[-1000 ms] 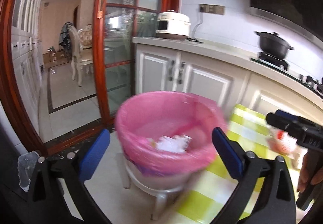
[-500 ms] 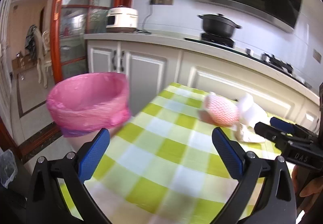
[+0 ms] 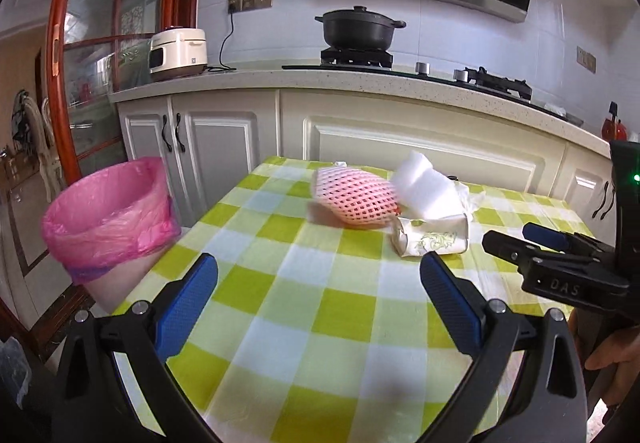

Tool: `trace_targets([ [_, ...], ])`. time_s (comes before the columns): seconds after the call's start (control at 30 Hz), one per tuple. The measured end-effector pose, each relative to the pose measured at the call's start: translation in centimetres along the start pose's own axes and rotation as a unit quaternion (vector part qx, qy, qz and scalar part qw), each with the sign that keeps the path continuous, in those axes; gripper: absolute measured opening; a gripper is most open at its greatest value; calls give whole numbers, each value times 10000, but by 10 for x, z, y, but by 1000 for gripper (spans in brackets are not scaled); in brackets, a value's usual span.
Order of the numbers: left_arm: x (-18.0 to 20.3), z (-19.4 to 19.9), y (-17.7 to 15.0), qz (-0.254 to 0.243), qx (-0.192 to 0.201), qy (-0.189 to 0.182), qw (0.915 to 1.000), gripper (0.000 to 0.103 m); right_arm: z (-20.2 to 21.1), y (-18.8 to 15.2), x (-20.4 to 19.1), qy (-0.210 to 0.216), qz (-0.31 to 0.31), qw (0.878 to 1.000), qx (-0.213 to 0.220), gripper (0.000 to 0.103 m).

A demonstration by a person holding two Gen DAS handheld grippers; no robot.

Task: Collect trash
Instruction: 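Move both tools back over the table toward the paper cup and foam, then grasp the white printed paper cup with the right gripper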

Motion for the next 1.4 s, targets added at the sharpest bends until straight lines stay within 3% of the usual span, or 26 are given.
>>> trace_targets([
  [0.27,-9,-29,10,28,-57,105,9999,98,-49,22,14,32,37,9997,-247,80],
  [0.63,-33,-47,18,150,-45,438,9989,98,-85,38,-1,327,153,9982,-478,80],
  [0.93,-72,-38,10,536,-35,731,9959,98,-68,11,-59,986,671,9905,-686,64],
  [1.03,-84,-38,5,667,-102,774,9947,98,-63,8,-73,691,1039,9902,-625,63],
  [1.17,-92,-38,-1,746,-175,762,9941,98,-71,12,-71,577,1042,9904,-695,63],
  [1.4,-89,-42,-7,699,-252,740,9945,98,-112,4,-65,512,1067,9849,-1265,64],
])
Point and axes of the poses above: each gripper's, at about its wrist camera, not at the fingertips, and z roughly against the way its jaws point, x to its right, y to its top, the point moved 9 cm from there along -z, roughly the way its jaws point, and after that the axes turned 11 degrees about -x, right-handed, at the moved point
